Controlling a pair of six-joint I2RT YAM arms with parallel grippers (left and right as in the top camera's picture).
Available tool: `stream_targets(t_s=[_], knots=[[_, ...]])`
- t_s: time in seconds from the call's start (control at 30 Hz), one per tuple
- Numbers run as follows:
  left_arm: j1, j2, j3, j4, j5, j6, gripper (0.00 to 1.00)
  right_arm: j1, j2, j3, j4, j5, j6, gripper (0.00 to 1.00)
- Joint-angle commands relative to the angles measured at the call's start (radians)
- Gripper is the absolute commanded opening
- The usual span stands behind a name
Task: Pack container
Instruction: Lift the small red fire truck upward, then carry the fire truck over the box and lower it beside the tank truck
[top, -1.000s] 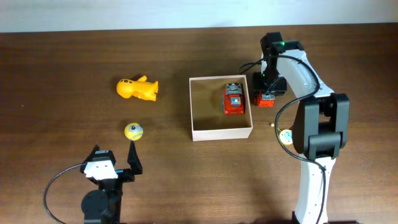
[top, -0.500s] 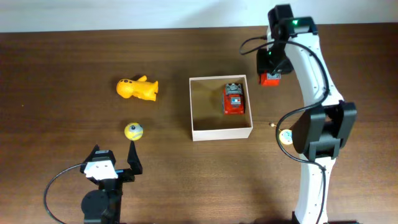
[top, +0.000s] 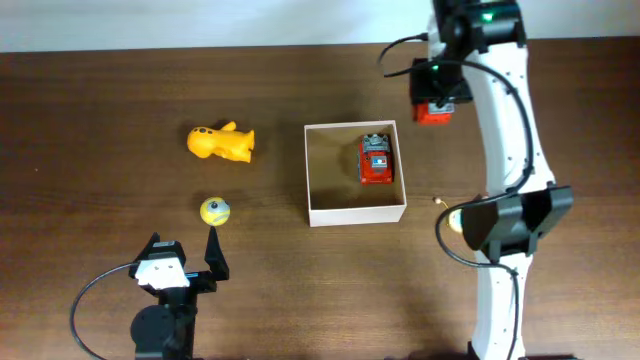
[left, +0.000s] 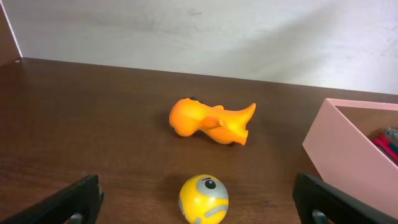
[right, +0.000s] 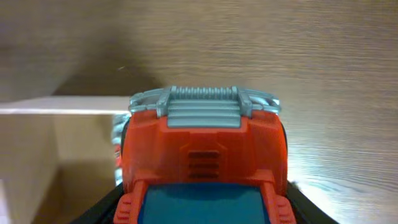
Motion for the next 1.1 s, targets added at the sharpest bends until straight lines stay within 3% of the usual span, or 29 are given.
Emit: stream_targets(t_s=[0.0,0.4,1.07], knots=[[0.004,-0.003,-0.006,0.002,0.011,-0.002,0.99,0.076,0.002,0.022,-0.005,-0.021,0.035,0.55],[0.004,-0.003,-0.006,0.002,0.011,-0.002,0.99,0.279,0.003,-0.009,0.074,-0.014,0.109,0.56],[0.004,-0.003,-0.006,0.002,0.011,-0.002,0.99,0.354,0.003,-0.392,0.277,-0.025,0.265,0.56]])
